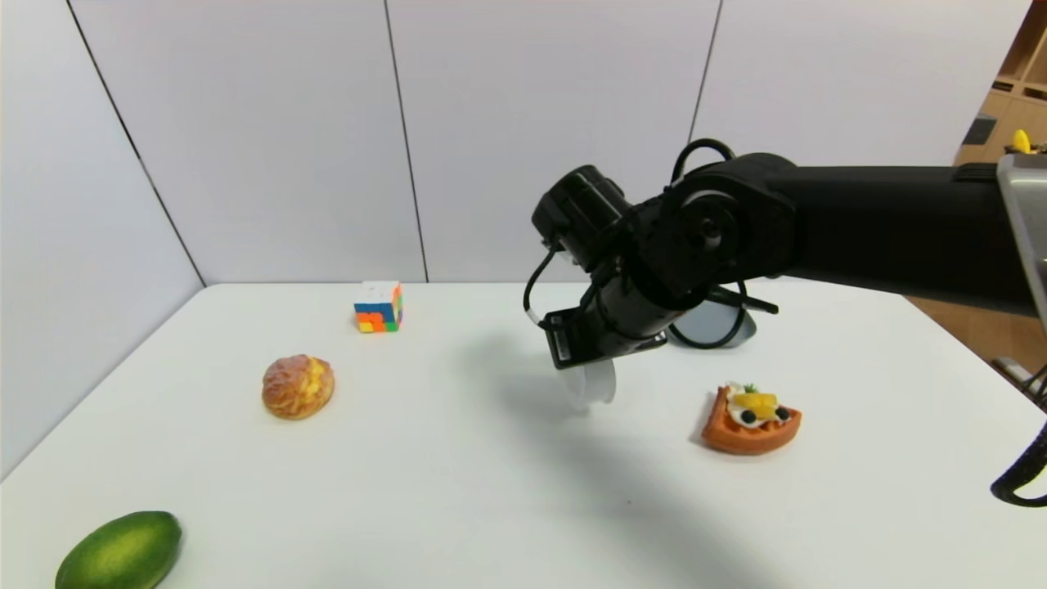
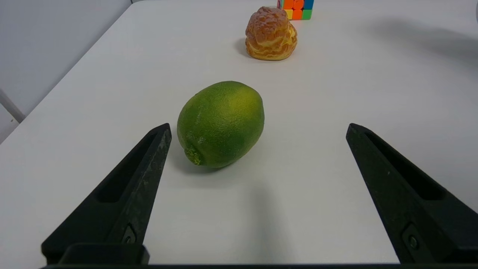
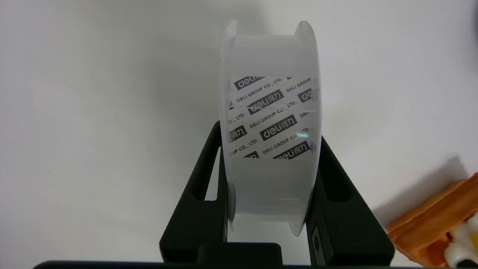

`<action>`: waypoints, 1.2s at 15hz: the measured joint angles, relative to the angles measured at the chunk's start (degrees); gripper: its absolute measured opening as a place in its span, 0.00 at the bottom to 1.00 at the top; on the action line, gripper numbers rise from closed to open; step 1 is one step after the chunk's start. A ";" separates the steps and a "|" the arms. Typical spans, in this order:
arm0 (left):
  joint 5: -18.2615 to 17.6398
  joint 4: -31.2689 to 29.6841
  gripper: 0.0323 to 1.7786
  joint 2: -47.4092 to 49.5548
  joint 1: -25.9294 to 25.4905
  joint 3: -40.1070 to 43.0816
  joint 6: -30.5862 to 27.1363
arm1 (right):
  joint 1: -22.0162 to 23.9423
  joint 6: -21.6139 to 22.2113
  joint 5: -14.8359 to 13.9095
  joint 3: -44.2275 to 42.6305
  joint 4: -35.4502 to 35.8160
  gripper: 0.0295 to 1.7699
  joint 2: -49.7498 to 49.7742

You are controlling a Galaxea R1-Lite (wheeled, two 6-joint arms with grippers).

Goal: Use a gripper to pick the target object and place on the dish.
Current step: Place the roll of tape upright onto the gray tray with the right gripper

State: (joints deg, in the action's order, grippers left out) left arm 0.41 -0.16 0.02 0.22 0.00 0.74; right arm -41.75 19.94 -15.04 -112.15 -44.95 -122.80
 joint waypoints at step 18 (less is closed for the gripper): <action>0.00 0.00 0.95 0.00 0.00 0.00 0.00 | 27.51 -24.62 -1.57 -0.06 14.76 0.30 3.89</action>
State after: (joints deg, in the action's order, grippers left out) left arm 0.41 -0.16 0.02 0.22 0.00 0.74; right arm -14.24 -4.68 -16.62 -112.21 -30.18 -118.91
